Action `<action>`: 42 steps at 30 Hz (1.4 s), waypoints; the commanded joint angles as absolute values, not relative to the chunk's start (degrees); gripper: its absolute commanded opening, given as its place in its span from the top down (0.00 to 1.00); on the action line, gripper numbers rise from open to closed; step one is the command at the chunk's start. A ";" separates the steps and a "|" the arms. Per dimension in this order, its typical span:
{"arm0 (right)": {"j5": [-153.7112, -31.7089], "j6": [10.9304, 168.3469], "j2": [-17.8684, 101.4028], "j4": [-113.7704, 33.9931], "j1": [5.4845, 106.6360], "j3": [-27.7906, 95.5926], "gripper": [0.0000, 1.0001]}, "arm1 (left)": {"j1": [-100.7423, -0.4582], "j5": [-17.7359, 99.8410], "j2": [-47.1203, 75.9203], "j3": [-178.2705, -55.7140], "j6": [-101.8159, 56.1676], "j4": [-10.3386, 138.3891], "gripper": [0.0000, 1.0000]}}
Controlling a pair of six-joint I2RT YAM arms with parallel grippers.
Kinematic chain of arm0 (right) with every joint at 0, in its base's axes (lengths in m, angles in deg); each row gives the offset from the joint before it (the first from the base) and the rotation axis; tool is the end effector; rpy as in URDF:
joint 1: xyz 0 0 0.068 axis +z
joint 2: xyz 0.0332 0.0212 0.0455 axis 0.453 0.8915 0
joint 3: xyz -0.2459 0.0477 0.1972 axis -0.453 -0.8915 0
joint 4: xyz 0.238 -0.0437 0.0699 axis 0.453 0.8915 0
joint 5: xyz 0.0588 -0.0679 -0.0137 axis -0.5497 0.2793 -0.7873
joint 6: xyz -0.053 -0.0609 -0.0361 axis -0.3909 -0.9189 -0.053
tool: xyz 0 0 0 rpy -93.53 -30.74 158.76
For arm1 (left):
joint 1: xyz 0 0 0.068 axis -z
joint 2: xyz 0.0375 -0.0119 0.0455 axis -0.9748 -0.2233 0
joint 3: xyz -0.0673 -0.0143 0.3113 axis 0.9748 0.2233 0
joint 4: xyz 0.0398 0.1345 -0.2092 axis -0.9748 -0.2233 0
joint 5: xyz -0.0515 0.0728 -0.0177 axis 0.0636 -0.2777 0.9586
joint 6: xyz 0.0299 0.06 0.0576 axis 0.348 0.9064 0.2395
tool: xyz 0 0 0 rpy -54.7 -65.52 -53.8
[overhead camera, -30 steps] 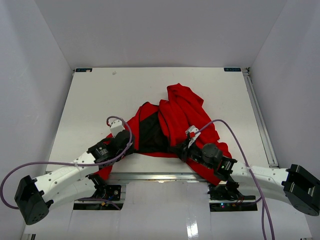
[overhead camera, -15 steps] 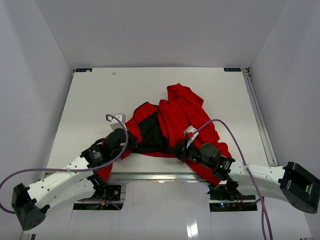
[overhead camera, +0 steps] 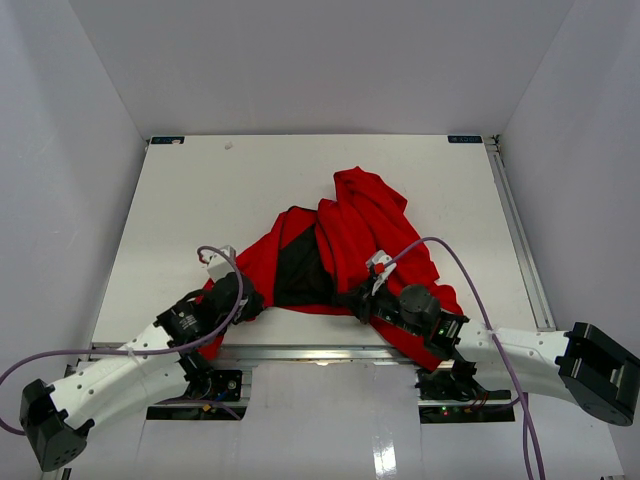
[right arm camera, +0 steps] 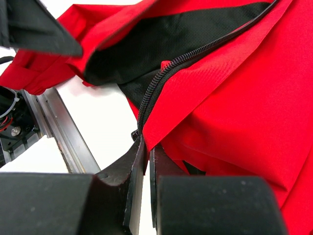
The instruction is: Zip up the jacket
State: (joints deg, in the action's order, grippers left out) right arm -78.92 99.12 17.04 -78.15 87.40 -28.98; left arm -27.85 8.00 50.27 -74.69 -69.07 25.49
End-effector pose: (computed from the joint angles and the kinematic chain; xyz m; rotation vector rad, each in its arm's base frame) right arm 0.1109 0.1787 0.2385 -0.5816 1.6596 0.9091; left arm 0.1047 -0.0710 0.2266 -0.3779 2.2945 -0.4482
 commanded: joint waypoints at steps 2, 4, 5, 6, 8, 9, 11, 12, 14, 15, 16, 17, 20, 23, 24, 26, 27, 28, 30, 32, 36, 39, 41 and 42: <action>-78.35 99.41 16.63 -80.50 87.59 -26.89 0.92 | -27.88 11.43 52.22 -72.65 -66.97 28.57 0.79; -78.09 99.28 16.37 -80.11 87.65 -26.96 0.92 | -27.88 12.98 51.90 -72.98 -65.27 30.01 0.71; -77.90 99.16 16.18 -79.94 87.67 -26.97 0.92 | -27.83 13.61 51.26 -73.13 -64.04 30.90 0.67; -77.65 99.04 15.90 -79.74 87.67 -27.01 0.92 | -27.81 14.22 50.20 -73.39 -62.92 31.58 0.64; -77.21 98.91 15.24 -79.29 87.67 -27.18 0.92 | -27.88 15.29 47.69 -74.16 -61.26 32.08 0.59; -77.10 98.89 14.93 -79.19 87.67 -27.29 0.92 | -27.88 15.47 46.44 -74.63 -60.50 32.00 0.56; -76.89 98.82 14.22 -78.93 87.66 -27.49 0.92 | -27.88 16.09 43.63 -75.87 -59.50 31.74 0.53; -76.85 98.82 13.89 -78.75 87.62 -27.49 0.92 | -27.88 16.09 41.13 -76.63 -59.13 31.27 0.51; -76.73 98.78 13.17 -78.39 87.58 -27.57 0.92 | -27.88 16.24 37.19 -77.96 -58.75 30.58 0.47; -76.64 98.74 12.77 -78.21 87.58 -27.66 0.92 | -27.88 16.42 35.92 -78.50 -58.79 30.39 0.45; -76.48 98.73 12.57 -78.27 87.58 -27.75 0.92 | -27.88 16.44 34.77 -78.95 -58.79 30.44 0.43; -76.46 98.66 12.39 -78.13 87.58 -27.91 0.92 | -27.88 16.52 32.88 -79.77 -58.87 30.53 0.40; -76.07 98.58 11.54 -77.81 87.67 -28.09 0.92 | -27.79 17.29 29.58 -81.63 -58.99 31.27 0.38; -75.64 98.55 10.73 -77.55 87.59 -28.48 0.92 | -27.47 17.41 26.80 -83.46 -59.09 31.50 0.37; -75.54 98.49 10.47 -77.45 87.64 -28.59 0.92 | -27.21 16.99 25.95 -84.15 -59.25 31.45 0.37; -75.09 98.45 10.03 -77.35 87.67 -28.92 0.92 | -26.82 16.46 24.27 -85.61 -59.48 31.24 0.36; -74.84 98.40 9.79 -77.27 87.67 -29.13 0.92 | -26.33 15.84 23.20 -86.60 -59.60 30.91 0.35; -74.60 98.42 9.57 -77.19 87.63 -29.32 0.92 | -25.83 15.06 22.20 -88.09 -59.81 30.37 0.33; -74.35 98.47 9.36 -76.94 87.58 -29.56 0.92 | -24.52 12.20 19.86 -90.35 -61.23 27.38 0.32; -74.00 98.43 8.90 -76.83 87.62 -29.73 0.92 | -22.62 9.50 16.44 -94.02 -63.84 23.31 0.31; -73.91 98.38 8.22 -76.60 87.58 -30.05 0.92 | -20.33 9.40 11.92 -96.32 -67.06 22.72 0.33; -73.93 98.47 6.95 -76.38 87.60 -30.70 0.92 | -20.32 8.94 7.88 -97.61 -70.11 21.30 0.38; -73.52 98.52 5.71 -75.96 87.63 -31.16 0.92 | -20.32 8.61 3.72 -99.00 -72.70 19.22 0.38; -73.25 98.56 5.01 -75.71 87.66 -31.39 0.92 | -20.32 8.40 1.59 -99.70 -74.03 18.05 0.38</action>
